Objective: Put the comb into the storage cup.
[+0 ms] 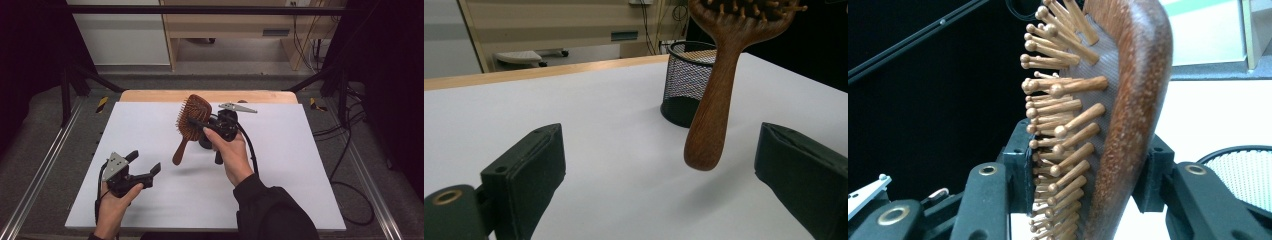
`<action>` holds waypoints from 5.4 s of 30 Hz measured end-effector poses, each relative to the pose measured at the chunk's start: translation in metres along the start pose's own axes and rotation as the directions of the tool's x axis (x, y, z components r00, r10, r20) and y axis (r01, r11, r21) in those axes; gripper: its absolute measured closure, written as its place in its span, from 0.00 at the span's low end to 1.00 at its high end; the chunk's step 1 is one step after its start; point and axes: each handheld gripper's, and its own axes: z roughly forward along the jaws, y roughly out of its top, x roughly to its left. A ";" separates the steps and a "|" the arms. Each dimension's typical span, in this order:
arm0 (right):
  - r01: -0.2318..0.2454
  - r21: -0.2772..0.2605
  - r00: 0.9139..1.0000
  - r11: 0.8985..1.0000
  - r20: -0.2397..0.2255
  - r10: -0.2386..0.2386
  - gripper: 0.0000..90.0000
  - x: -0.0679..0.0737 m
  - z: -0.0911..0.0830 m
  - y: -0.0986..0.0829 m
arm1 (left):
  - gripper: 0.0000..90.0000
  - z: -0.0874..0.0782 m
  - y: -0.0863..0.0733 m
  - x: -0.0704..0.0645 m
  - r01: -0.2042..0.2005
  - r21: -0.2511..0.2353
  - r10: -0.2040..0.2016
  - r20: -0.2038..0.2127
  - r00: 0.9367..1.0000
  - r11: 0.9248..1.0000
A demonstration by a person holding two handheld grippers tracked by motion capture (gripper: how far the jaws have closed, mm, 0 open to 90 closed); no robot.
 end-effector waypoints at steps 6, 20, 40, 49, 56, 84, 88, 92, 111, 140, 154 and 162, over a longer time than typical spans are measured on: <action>0.011 -0.007 1.000 1.000 0.010 -0.011 0.59 -0.002 0.003 0.014 | 0.06 0.000 -0.001 0.006 0.011 -0.007 -0.011 -0.017 1.000 1.000; 0.024 -0.049 0.999 0.999 0.030 -0.023 0.59 -0.004 0.001 0.051 | 0.05 -0.002 -0.001 0.014 0.017 -0.027 -0.018 -0.042 0.999 0.999; 0.025 -0.083 0.998 0.996 0.064 -0.019 0.59 -0.015 -0.006 0.077 | 0.05 -0.001 -0.003 0.018 0.027 -0.029 -0.029 -0.052 0.998 0.999; 0.034 -0.099 0.995 0.995 0.094 -0.025 0.59 -0.023 -0.016 0.089 | 0.05 -0.002 -0.003 0.021 0.031 -0.034 -0.033 -0.057 0.998 0.999; 0.038 -0.108 0.992 0.993 0.127 -0.024 0.59 -0.033 -0.026 0.097 | 0.04 -0.002 -0.003 0.020 0.026 -0.033 -0.027 -0.047 0.999 0.999; 0.079 -0.056 0.972 0.995 0.225 -0.064 0.58 -0.058 -0.020 0.095 | 0.04 -0.002 -0.003 0.020 0.014 -0.034 -0.016 -0.034 0.999 0.999; 0.079 -0.047 0.970 0.996 0.234 -0.066 0.58 -0.061 -0.017 0.090 | 0.04 -0.001 -0.003 0.020 0.018 -0.034 -0.019 -0.032 0.999 0.999; 0.075 -0.041 0.969 0.996 0.238 -0.063 0.58 -0.066 -0.014 0.086 | 0.04 -0.002 -0.003 0.020 0.018 -0.034 -0.019 -0.032 0.999 0.999; 0.048 -0.008 0.967 0.999 0.250 -0.044 0.58 -0.081 -0.001 0.069 | 0.04 -0.002 -0.003 0.020 0.020 -0.037 -0.020 -0.025 0.999 0.999; 0.032 0.003 0.970 0.999 0.242 -0.032 0.58 -0.088 0.004 0.054 | 0.03 -0.002 -0.003 0.020 0.020 -0.036 -0.021 -0.022 1.000 0.999; 0.028 0.016 0.973 0.999 0.229 -0.031 0.58 -0.088 0.008 0.045 | 0.03 -0.002 -0.003 0.021 0.021 -0.035 -0.022 -0.021 1.000 0.999; 0.022 0.020 0.974 1.000 0.226 -0.026 0.58 -0.089 0.009 0.042 | 0.03 -0.002 -0.003 0.020 0.021 -0.032 -0.022 -0.018 1.000 0.999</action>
